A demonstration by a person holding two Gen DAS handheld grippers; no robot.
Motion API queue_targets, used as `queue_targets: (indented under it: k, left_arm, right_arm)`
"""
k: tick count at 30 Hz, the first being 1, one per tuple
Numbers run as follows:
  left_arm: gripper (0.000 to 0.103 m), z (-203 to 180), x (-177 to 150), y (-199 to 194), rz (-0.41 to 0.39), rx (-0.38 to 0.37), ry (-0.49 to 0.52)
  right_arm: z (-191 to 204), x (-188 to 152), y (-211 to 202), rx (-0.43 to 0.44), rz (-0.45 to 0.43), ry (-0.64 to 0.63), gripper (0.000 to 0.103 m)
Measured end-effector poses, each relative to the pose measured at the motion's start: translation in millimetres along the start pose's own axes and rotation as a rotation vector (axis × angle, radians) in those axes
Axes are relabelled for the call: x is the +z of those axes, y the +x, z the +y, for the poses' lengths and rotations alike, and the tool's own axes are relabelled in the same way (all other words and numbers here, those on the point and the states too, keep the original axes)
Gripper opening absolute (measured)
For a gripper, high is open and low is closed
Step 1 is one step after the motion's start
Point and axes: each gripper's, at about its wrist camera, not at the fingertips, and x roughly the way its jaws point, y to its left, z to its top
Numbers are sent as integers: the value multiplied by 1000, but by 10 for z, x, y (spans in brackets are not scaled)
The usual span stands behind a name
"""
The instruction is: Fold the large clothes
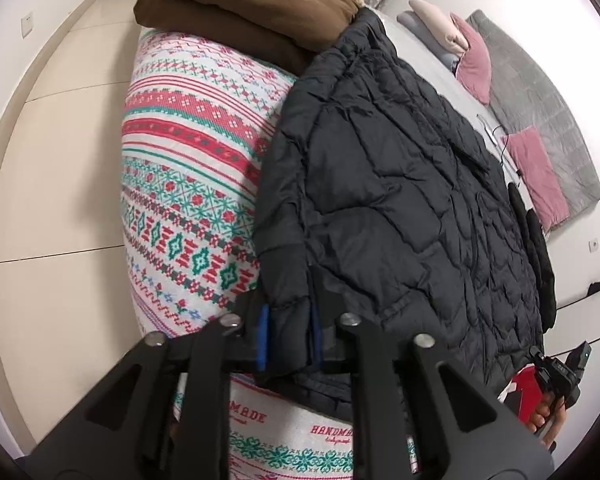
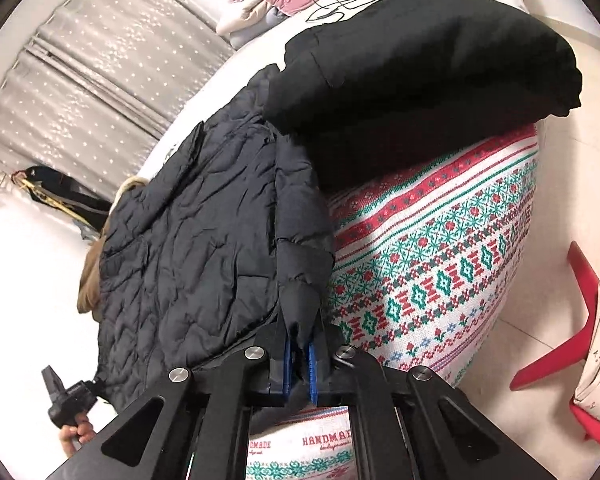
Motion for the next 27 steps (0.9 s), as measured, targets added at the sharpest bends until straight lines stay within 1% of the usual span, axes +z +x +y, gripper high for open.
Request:
queue_targets:
  k: [1,3,4,5,7,8,9,10,12,13,14,17,23,27]
  left_arm:
    - [35,2,6,17,4,5,-9]
    - [47,38,5,39,23,-10,-41]
    - [51,52,4,45,28,-25,-55]
    - [51,52,-1,45,27,-31,-57]
    - [51,33,-15,46,21,-34,-52]
    - [51,19,-25,46,18,-37,-45]
    - [40,-17,-39,51,17,-22,-20]
    - [24,-49,-52,55,15,-7,0]
    - [15,-76,-59,39,7,-2,14]
    - [13,-73,-58,27,2,-6,10]
    - [13,-72,-57,2,-4,-12,7]
    - [11,-82,-57,-48,-12,-21,12]
    - [10,-136,-138,-203,-39,-12,50]
    - [10,-163,-181,-240,-60,18,89]
  right_arm:
    - [2,4,40,-9,14,0,10]
    - [-32,5,109,-21,37,17,14]
    - [-57,1,123,-17,42,31,19]
    - [-91,1,143,-10,50,52,26]
    - [-169,-6,193,10,68,97,32]
    - [-202,-16,216,10,76,112,32]
    - [-228,-23,255,9,84,131,32]
    - [-240,-24,269,9,82,139,29]
    - [-214,-12,243,23,64,123,14]
    - [-183,-8,201,28,41,111,8]
    - [-133,-1,134,28,9,88,6]
    - [-52,15,-12,40,-48,56,5]
    - [-14,-4,-107,29,-86,27,4]
    - [27,-83,-245,41,-127,-18,4]
